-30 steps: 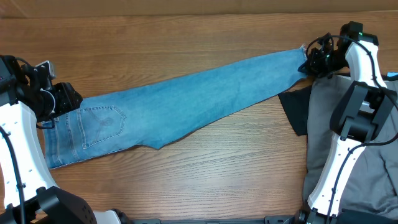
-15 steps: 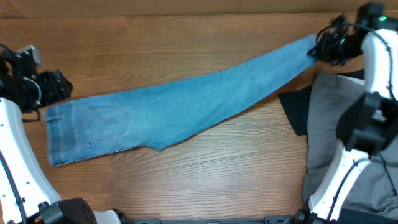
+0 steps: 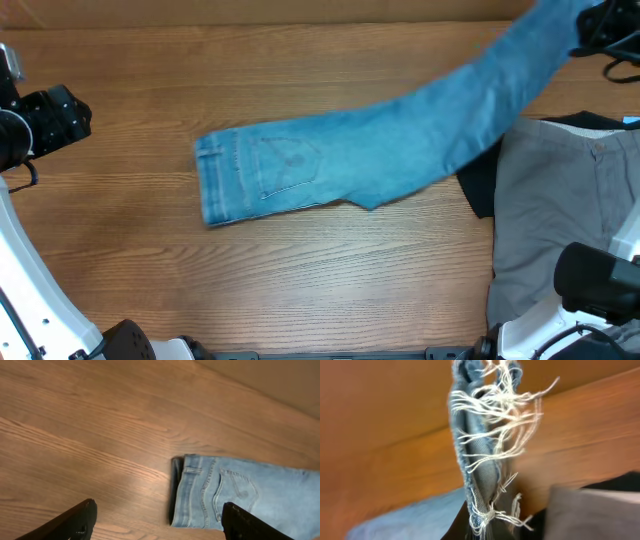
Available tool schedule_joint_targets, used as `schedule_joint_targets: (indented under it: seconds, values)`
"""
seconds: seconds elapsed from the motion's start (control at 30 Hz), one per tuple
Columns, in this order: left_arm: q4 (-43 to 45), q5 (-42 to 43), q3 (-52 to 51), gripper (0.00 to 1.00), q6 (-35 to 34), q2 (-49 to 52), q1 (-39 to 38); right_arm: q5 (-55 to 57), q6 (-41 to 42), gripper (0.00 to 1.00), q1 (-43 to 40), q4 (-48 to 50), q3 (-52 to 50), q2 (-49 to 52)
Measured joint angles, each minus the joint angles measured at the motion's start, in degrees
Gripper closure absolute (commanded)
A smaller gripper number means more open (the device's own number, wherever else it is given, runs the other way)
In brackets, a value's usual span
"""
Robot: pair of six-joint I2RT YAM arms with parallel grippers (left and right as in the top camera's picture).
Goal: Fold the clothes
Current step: 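Lift the hems with the right gripper and fold them left over the waist, then release the hems and raise the right gripper away from the jeans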
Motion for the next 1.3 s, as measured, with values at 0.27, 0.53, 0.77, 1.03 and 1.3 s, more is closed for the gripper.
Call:
schedule_joint_targets:
  seconds: [0.27, 0.53, 0.77, 1.03, 1.3]
  values:
    - [0.0, 1.6, 3.3, 0.15, -0.8, 0.0, 0.0, 1.6, 1.6, 0.96, 21.3, -3.6, -0.1, 0.2]
    - [0.0, 2.0, 3.7, 0.14, -0.9, 0.0, 0.0, 11.4, 9.6, 0.96, 43.1, -2.8, -1.2, 0.7]
    - [-0.2, 3.0, 3.7, 0.14, -0.9, 0.0, 0.0, 15.8, 17.1, 0.96, 54.3, 4.0, -1.2, 10.0]
    - [-0.7, 3.1, 3.7, 0.13, -0.9, 0.0, 0.0, 16.5, 21.5, 0.9, 58.6, 7.1, -1.9, 20.3]
    - [-1.2, 3.3, 3.8, 0.02, -1.2, 0.0, 0.0, 17.1, 22.0, 0.44, 65.0, 8.2, -1.9, 23.3]
